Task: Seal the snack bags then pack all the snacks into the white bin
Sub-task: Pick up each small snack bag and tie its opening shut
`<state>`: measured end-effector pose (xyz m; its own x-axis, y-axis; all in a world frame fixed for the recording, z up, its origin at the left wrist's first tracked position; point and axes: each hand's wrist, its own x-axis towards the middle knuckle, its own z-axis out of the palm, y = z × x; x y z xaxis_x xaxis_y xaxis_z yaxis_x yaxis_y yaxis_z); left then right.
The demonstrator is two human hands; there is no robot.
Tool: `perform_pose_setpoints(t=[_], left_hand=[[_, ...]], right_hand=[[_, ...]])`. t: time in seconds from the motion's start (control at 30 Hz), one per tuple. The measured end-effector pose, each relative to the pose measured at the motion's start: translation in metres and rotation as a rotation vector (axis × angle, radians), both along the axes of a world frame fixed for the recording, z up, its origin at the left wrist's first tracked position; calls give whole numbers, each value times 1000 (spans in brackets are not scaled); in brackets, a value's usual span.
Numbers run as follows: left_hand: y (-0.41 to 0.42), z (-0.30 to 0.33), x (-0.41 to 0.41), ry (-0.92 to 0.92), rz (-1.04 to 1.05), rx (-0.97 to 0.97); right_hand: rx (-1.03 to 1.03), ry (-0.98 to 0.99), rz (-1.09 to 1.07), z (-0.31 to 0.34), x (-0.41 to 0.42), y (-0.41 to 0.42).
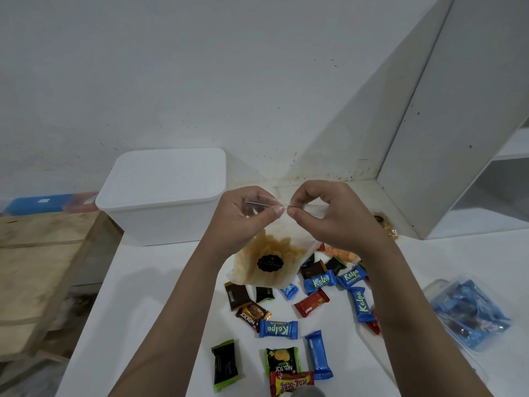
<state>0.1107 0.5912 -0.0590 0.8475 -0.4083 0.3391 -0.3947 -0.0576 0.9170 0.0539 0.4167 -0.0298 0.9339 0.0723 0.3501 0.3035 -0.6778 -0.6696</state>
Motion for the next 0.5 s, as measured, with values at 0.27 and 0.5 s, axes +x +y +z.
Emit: perform_pose_setpoints(t=[0.27, 0.5], left_hand=[[1, 5, -5, 3, -67, 66], [5, 6, -2, 22, -40, 58]], right_hand=[[-52, -32, -9, 2, -1, -1], [3, -1, -42, -2, -2, -2]])
